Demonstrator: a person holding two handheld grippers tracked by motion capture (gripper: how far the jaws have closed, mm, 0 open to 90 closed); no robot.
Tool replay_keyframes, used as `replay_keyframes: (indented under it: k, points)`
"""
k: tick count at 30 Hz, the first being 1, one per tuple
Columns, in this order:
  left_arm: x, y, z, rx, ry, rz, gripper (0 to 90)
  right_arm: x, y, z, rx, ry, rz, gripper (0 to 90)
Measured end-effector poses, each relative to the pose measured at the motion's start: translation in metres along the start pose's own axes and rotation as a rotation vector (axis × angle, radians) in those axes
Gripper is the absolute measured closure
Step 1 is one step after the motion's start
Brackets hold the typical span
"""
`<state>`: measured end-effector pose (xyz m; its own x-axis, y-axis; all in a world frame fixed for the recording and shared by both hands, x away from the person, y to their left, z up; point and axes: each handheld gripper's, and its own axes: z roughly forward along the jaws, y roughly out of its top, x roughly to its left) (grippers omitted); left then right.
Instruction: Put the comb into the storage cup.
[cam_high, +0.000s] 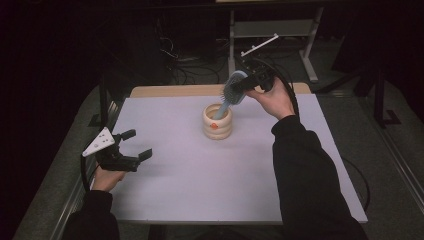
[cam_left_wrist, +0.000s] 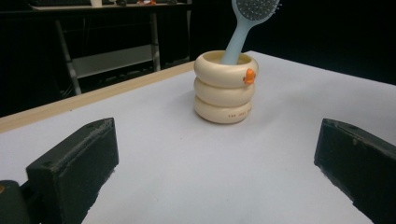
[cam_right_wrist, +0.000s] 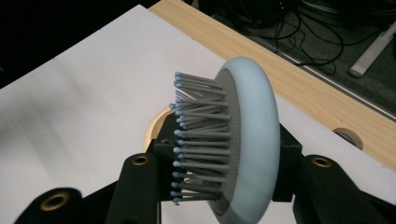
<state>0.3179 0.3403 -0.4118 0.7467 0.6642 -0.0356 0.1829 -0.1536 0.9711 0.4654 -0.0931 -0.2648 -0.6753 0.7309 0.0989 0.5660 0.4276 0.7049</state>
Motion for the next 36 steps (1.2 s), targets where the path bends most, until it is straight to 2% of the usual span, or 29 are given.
replay_keyframes:
  k: [3, 12, 18, 26, 30, 36]
  points:
    - [0.0, -0.003, -0.001, 0.008, 0.006, 0.01, 0.0, 0.0, -0.001, 0.006, 0.008, 0.006, 0.005, 56.3]
    - [0.001, -0.008, -0.002, 0.021, 0.002, -0.012, 0.0, 0.002, -0.003, 0.021, 0.025, 0.005, 0.003, 56.0]
    - [0.001, -0.009, -0.002, 0.026, 0.005, -0.011, 0.0, 0.003, -0.006, 0.034, 0.044, 0.006, 0.004, 55.9]
    - [0.001, -0.01, -0.002, 0.029, 0.002, -0.016, 0.0, 0.006, -0.007, 0.043, 0.051, 0.011, 0.007, 55.3]
    - [0.001, -0.012, -0.002, 0.03, 0.0, -0.024, 0.0, 0.007, -0.008, 0.047, 0.048, 0.017, 0.025, 54.5]
    - [0.0, -0.013, -0.003, 0.028, 0.002, -0.029, 0.0, 0.009, -0.011, 0.051, 0.017, 0.009, 0.047, 50.8]
